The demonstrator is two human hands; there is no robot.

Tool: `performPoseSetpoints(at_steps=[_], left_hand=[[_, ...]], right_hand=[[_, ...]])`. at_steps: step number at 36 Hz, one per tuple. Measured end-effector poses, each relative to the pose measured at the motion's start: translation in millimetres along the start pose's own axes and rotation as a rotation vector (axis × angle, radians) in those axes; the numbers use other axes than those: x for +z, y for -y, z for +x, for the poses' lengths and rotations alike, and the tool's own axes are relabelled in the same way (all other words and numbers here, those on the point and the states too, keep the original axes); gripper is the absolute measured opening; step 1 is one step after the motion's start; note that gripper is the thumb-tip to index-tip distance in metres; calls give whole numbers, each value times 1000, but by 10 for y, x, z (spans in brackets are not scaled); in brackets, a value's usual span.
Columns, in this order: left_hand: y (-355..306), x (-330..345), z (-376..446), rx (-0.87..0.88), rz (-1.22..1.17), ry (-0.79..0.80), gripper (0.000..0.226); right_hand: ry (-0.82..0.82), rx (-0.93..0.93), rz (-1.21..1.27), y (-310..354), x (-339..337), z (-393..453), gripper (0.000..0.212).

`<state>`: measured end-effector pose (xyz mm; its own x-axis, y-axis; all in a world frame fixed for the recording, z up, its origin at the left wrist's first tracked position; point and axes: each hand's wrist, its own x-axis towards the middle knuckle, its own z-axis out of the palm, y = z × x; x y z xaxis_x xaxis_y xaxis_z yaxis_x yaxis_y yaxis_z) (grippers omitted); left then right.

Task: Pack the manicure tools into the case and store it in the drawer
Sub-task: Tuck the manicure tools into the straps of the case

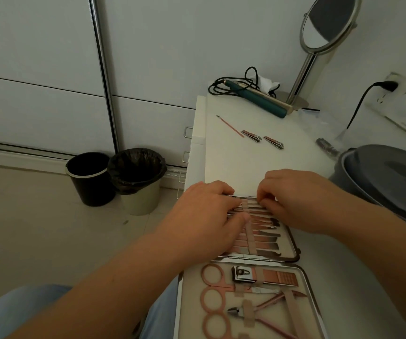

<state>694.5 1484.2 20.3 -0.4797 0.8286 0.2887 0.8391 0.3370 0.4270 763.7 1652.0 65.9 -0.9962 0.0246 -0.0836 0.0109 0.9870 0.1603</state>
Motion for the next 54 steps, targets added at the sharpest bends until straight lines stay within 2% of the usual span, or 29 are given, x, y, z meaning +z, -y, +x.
performPoseSetpoints(at_steps=[6,10,15,18,23,27,33,38,44,49,54], left_hand=[[42,-64,25,-18,-83,26,39],[169,-134,7,-71,-192,-44,29],[379,-108,-72,-175,-333,-91,24],[437,-49,-104,-253,-514,-98,23],[433,25,-136,-277,-644,-145,26],[462,41,-143,-221,-571,-158,25],[499,55,-142,-213,-547,-114,27],[505,57,-137,-214,-551,-103,26],[498,54,-155,-226,-564,-92,27],[477,37,-158,-232,-543,-85,27],[476,25,-163,-228,-524,-84,29]], right_hand=[[-18,41,134,-19,-15,-23,13],[-122,76,229,-10,-51,34,6],[-155,172,289,-44,-91,348,3],[-174,278,332,-135,-104,668,10],[-189,454,250,-316,-130,1186,22],[-159,572,171,-410,-119,1467,27],[-102,654,107,-409,-41,1697,22],[-78,679,16,-397,6,1764,15],[-111,676,-48,-395,27,1805,27],[-152,663,-31,-399,10,1828,16],[-114,708,16,-395,19,1912,12]])
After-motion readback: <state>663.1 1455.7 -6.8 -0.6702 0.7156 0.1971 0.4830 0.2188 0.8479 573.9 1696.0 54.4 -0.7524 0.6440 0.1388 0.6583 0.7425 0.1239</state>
